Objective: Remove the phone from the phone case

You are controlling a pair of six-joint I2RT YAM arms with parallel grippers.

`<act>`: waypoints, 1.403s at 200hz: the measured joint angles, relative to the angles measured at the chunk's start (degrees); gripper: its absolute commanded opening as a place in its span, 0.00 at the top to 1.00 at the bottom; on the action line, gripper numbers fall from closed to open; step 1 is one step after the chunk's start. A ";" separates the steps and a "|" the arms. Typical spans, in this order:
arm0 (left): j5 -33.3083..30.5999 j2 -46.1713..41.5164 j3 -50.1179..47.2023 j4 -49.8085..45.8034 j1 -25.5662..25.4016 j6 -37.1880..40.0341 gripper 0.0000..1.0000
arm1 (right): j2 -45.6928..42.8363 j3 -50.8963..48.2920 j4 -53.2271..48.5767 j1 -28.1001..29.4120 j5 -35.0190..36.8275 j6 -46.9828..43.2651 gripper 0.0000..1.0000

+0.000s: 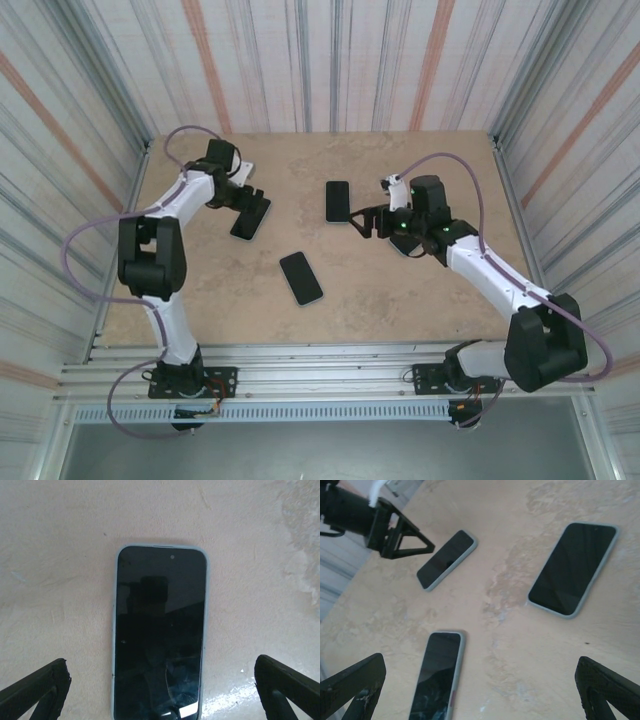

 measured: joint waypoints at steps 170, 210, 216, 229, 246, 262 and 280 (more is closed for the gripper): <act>-2.47 12.15 10.05 -9.88 -1.90 1.70 0.06 | 10.51 6.99 3.50 6.88 0.02 4.55 0.01; -5.33 14.43 11.52 -10.49 -2.60 1.86 0.09 | 10.82 7.04 3.48 6.88 0.17 4.55 0.01; -5.49 14.53 11.69 -10.64 -2.62 1.84 0.09 | 10.86 7.04 3.48 6.88 0.20 4.55 0.01; -5.68 14.73 11.96 -10.82 -2.62 1.77 0.10 | 10.93 7.06 3.48 6.88 0.20 4.55 0.01; -5.81 14.91 12.15 -10.88 -2.62 1.42 0.13 | 10.95 7.06 3.45 6.88 0.20 4.57 0.01; -5.92 14.91 12.15 -10.86 -2.62 1.16 0.22 | 10.95 7.06 3.45 6.88 0.20 4.92 0.01; -6.05 14.93 12.15 -10.86 -2.60 1.01 0.30 | 10.95 7.06 3.48 6.88 0.22 5.40 0.01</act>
